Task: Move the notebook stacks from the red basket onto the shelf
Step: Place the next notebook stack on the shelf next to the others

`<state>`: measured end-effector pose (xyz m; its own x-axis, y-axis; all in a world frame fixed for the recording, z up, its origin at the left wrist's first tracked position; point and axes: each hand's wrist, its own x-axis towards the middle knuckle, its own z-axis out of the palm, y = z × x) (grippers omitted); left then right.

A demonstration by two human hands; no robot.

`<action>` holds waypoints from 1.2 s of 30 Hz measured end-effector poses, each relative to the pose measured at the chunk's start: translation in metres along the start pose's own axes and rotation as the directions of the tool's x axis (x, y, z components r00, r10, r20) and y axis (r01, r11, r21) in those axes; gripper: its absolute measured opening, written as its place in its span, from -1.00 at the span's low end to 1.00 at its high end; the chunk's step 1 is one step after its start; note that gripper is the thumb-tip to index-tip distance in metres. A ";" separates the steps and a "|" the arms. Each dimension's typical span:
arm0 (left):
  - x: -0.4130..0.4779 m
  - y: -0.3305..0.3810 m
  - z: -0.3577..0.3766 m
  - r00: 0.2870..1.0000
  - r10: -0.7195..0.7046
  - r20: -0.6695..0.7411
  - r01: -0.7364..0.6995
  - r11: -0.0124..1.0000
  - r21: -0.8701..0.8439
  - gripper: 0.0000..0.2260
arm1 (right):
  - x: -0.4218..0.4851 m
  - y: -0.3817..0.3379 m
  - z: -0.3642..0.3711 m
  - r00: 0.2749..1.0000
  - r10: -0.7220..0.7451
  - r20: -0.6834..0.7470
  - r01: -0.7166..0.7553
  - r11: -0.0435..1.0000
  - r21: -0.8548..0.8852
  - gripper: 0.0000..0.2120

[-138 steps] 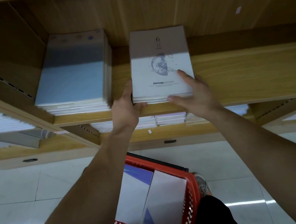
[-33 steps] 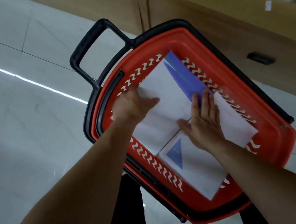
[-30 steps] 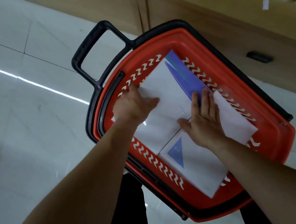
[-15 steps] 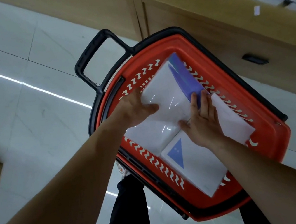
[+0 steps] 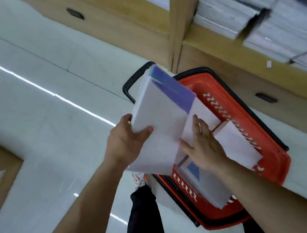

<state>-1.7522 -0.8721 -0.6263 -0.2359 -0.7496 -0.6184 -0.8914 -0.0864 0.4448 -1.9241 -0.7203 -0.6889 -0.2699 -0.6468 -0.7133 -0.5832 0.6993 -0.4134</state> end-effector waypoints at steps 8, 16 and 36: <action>-0.005 -0.091 -0.013 0.970 -0.227 -0.082 0.192 0.931 -0.311 -0.47 | 0.030 -0.083 0.050 0.997 -0.034 0.074 0.013 0.964 0.266 -0.18; 0.004 -0.113 0.015 0.968 -0.223 -0.118 0.154 0.893 -0.423 -0.36 | 0.035 -0.087 0.077 0.982 0.060 -0.179 0.064 0.786 0.615 -0.27; -0.150 0.099 -0.114 0.990 0.064 -0.123 -0.114 0.882 -0.457 -0.40 | -0.166 -0.129 -0.162 0.914 0.071 -0.400 0.195 0.788 0.584 -0.51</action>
<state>-1.7608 -0.8433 -0.4155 -0.2432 -0.8286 -0.5043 -0.5825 -0.2910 0.7590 -1.9282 -0.7523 -0.4251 -0.5940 -0.6634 -0.4550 -0.0642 0.6029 -0.7952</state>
